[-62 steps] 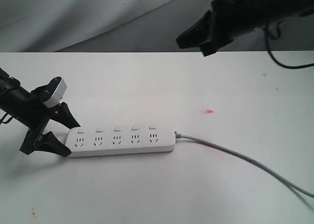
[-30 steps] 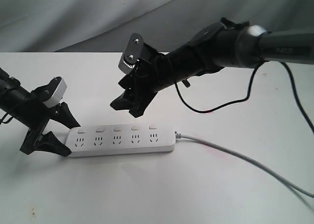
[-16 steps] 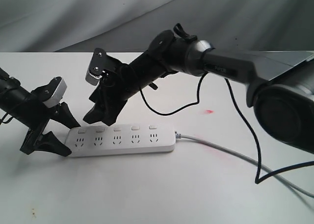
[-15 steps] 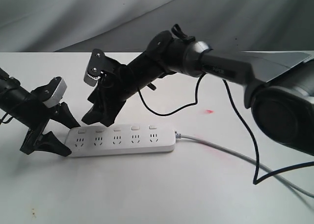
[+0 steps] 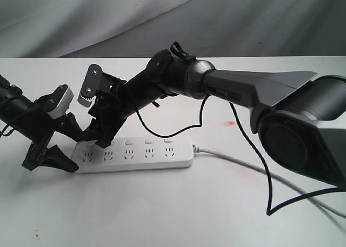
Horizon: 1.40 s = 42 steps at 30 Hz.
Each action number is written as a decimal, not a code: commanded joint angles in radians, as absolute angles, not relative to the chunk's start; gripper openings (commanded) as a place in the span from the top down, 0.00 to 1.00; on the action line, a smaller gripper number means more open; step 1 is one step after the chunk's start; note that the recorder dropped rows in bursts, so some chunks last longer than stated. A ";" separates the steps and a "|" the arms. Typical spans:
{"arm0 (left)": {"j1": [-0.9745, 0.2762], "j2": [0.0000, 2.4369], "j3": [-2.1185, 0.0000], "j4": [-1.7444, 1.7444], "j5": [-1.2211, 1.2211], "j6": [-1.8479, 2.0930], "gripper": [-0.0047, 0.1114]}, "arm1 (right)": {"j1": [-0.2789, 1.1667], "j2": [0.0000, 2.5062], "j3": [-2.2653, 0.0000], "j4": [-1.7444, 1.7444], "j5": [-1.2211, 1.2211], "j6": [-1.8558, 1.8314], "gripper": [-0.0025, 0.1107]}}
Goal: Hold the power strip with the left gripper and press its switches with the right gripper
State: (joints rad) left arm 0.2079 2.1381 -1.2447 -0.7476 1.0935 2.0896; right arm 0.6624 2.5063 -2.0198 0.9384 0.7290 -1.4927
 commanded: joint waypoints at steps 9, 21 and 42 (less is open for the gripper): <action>0.205 2.136 -1.251 -0.751 1.100 2.094 0.64 | 0.667 2.520 -2.027 0.887 0.695 -1.454 0.43; 0.205 2.136 -1.251 -0.751 1.100 2.094 0.64 | 0.668 2.520 -2.025 0.862 0.782 -1.434 0.43; 0.205 2.136 -1.251 -0.751 1.100 2.094 0.64 | 0.675 2.509 -2.027 0.909 0.723 -1.430 0.43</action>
